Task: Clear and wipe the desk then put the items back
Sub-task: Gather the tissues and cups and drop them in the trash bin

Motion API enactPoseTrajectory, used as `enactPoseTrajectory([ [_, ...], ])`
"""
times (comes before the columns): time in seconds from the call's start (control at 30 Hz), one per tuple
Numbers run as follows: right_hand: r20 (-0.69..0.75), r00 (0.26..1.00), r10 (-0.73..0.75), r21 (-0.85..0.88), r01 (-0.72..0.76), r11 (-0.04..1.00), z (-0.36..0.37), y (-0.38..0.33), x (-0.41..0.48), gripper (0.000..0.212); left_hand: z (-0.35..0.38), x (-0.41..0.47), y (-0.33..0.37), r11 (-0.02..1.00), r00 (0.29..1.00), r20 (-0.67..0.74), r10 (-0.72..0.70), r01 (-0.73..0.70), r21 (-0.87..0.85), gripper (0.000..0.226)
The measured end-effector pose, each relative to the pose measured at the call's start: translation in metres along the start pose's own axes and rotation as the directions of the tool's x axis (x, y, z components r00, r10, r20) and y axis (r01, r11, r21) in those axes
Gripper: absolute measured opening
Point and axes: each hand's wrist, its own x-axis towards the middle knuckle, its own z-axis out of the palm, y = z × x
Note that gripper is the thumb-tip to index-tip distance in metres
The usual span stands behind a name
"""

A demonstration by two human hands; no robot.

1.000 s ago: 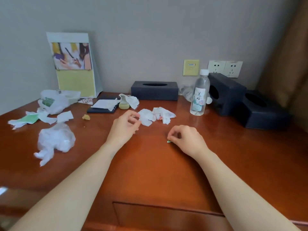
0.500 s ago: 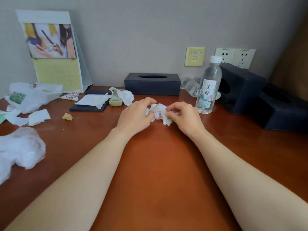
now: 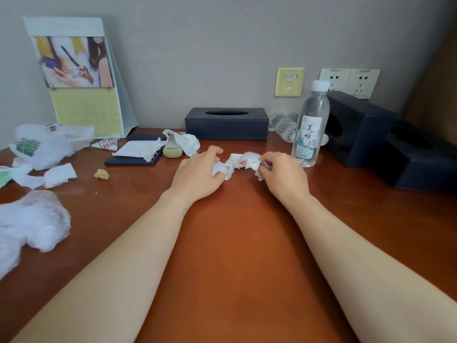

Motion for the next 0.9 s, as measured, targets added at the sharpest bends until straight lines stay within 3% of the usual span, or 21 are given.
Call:
enactPoseTrajectory([
  [0.2,-0.133,0.989,0.067,0.018,-0.066,0.998,-0.005,0.004,-0.001,0.024,-0.002,-0.002,-0.003,0.998,0.998,-0.007,-0.064,0.064,0.021,0.032],
  [0.53,-0.133,0.989,0.061,0.017,-0.060,0.998,-0.002,0.004,-0.002,0.021,-0.012,-0.008,-0.014,0.985,0.960,-0.221,-0.169,0.158,-0.069,0.019],
  [0.73,-0.114,0.992,0.046,0.044,-0.041,0.998,-0.008,0.000,-0.018,0.018,-0.022,-0.027,-0.008,0.995,0.935,-0.345,-0.084,0.063,-0.072,0.018],
  [0.9,-0.097,0.995,0.021,0.063,-0.015,0.998,-0.019,-0.010,-0.046,0.017,-0.033,-0.060,0.004,0.994,0.928,-0.368,-0.058,0.020,-0.105,0.013],
])
